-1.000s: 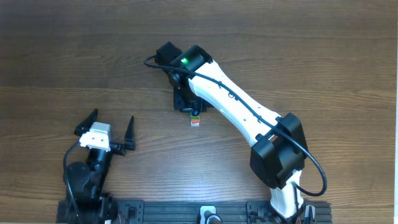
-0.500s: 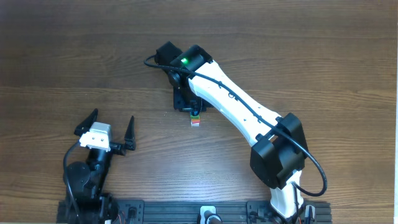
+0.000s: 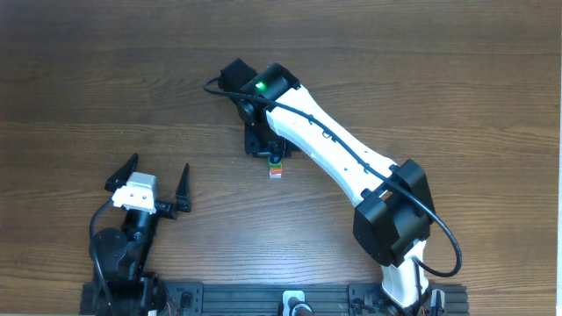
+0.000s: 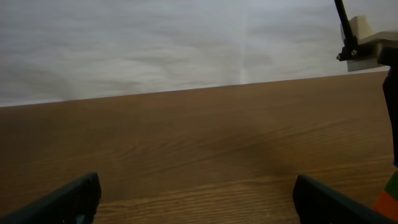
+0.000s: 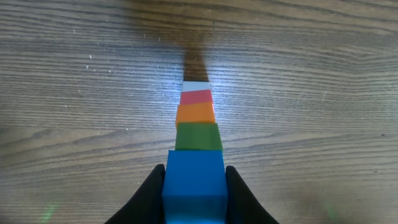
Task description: Stack Cubes
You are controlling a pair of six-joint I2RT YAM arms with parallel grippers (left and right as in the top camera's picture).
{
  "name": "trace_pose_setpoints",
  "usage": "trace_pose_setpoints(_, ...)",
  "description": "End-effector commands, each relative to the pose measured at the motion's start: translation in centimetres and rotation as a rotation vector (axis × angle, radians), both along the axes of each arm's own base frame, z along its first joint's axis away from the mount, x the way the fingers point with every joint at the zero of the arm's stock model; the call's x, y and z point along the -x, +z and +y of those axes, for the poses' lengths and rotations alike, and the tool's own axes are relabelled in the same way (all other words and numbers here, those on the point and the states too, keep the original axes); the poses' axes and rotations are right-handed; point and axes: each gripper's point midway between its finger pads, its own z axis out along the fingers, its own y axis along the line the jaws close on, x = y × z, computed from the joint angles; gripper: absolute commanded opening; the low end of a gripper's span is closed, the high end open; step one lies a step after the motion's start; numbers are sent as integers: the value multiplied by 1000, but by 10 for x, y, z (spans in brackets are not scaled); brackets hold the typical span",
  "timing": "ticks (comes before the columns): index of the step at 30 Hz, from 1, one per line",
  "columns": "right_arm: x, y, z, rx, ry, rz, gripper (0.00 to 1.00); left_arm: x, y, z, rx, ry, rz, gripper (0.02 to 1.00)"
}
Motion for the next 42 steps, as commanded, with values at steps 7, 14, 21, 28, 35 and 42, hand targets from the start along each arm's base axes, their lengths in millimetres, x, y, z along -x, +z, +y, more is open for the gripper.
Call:
trace_pose_setpoints(7, 3, -11, -3, 14, -8, 23, 139, 0, -2, 0, -14, 0, -2, 996)
trace_pose_setpoints(14, 2, -11, -3, 13, -9, 21, 176, 0, -2, 0, -14, 1, -2, 1000)
trace_pose_setpoints(21, 2, -11, -2, 12, -9, 20, 270, 0, -2, 0, -14, 0, -2, 998)
trace_pose_setpoints(28, 4, -14, -4, 19, -9, 28, 286, 0, -2, 0, -14, 0, -2, 1000)
trace_pose_setpoints(35, 2, -15, -3, 15, -10, 23, 384, 0, -2, 0, -14, 1, -2, 1000)
trace_pose_setpoints(42, -1, -15, -1, 5, -12, 12, 638, 0, -2, 0, -14, 1, -2, 1000)
